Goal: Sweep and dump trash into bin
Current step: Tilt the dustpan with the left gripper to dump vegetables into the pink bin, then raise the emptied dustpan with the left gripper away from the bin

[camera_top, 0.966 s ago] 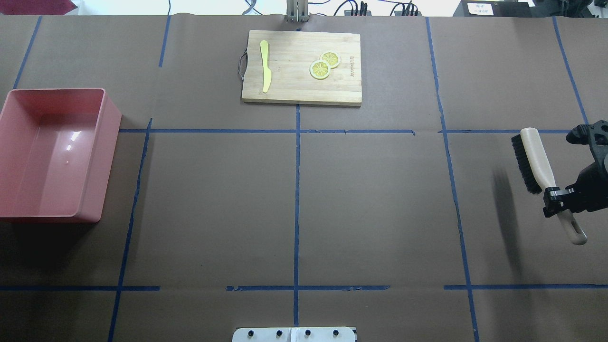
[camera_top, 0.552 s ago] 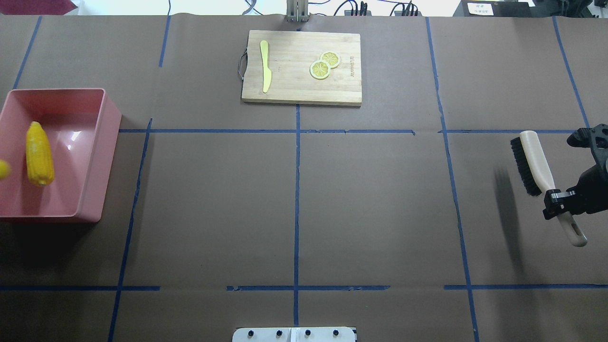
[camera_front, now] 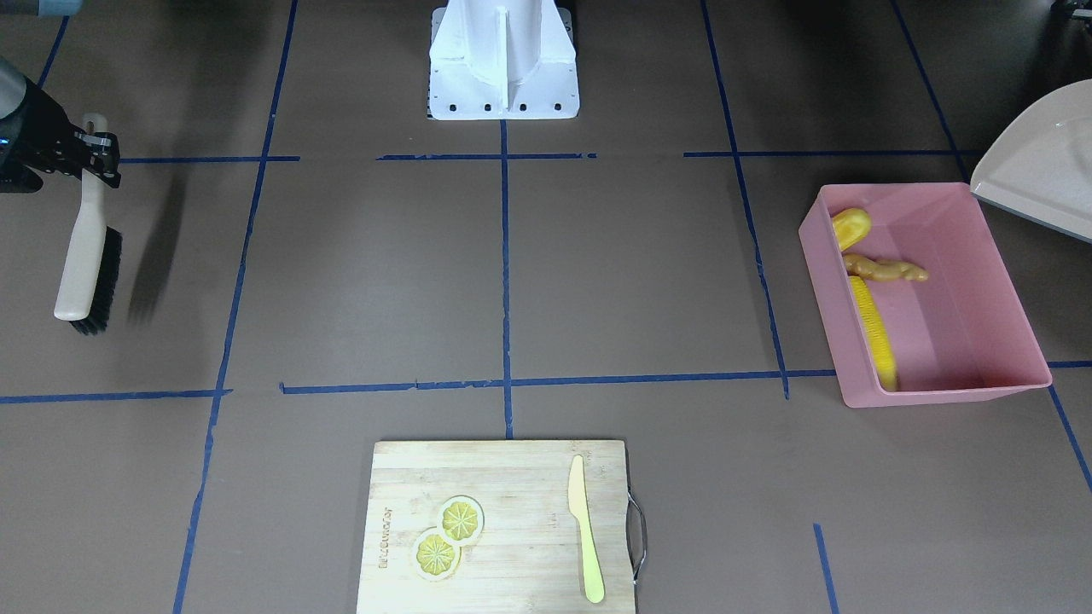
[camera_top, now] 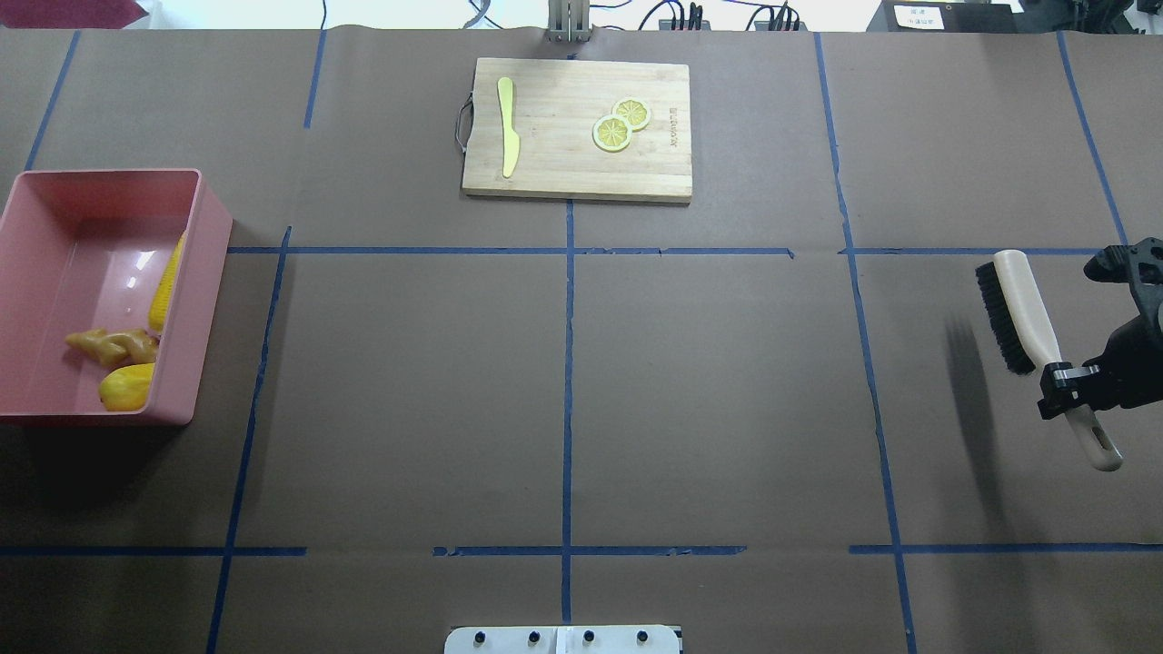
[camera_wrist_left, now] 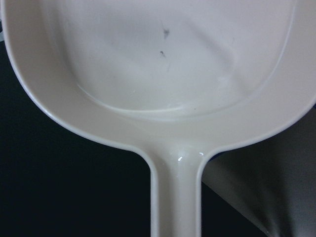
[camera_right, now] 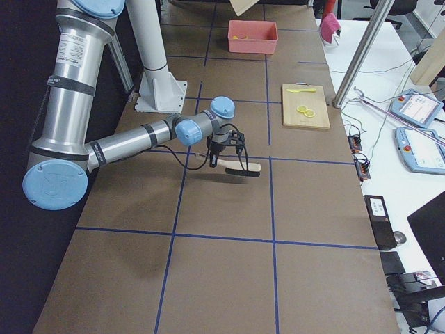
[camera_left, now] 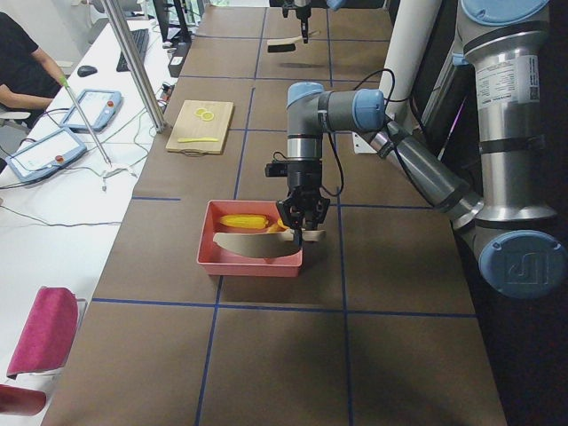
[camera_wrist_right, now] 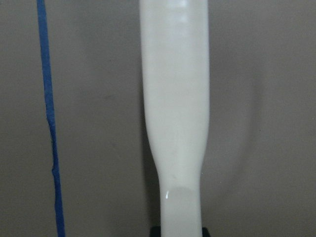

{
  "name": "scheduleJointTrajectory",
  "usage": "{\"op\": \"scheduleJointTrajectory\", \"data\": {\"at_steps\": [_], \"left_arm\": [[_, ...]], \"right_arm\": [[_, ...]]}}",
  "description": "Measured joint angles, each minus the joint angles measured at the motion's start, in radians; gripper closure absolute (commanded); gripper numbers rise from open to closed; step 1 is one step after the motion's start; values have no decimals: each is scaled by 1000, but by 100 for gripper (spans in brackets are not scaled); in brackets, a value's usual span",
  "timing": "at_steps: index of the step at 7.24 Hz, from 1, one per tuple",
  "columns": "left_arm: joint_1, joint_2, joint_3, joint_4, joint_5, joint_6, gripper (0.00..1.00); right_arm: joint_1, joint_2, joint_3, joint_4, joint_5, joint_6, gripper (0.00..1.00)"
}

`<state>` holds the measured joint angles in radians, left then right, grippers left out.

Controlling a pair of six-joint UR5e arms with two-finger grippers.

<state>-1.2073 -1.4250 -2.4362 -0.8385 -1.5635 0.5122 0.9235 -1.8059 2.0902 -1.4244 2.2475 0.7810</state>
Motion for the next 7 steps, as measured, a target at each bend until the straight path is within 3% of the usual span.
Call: {"op": "scheduleJointTrajectory", "data": {"at_steps": [5, 7], "left_arm": [[-1, -92, -12, 1, -170, 0, 100], [-1, -106, -20, 0, -238, -1, 100]], "right_arm": [[0, -50, -222, 392, -16, 134, 97], [0, -61, -249, 432, -30, 149, 97]]}}
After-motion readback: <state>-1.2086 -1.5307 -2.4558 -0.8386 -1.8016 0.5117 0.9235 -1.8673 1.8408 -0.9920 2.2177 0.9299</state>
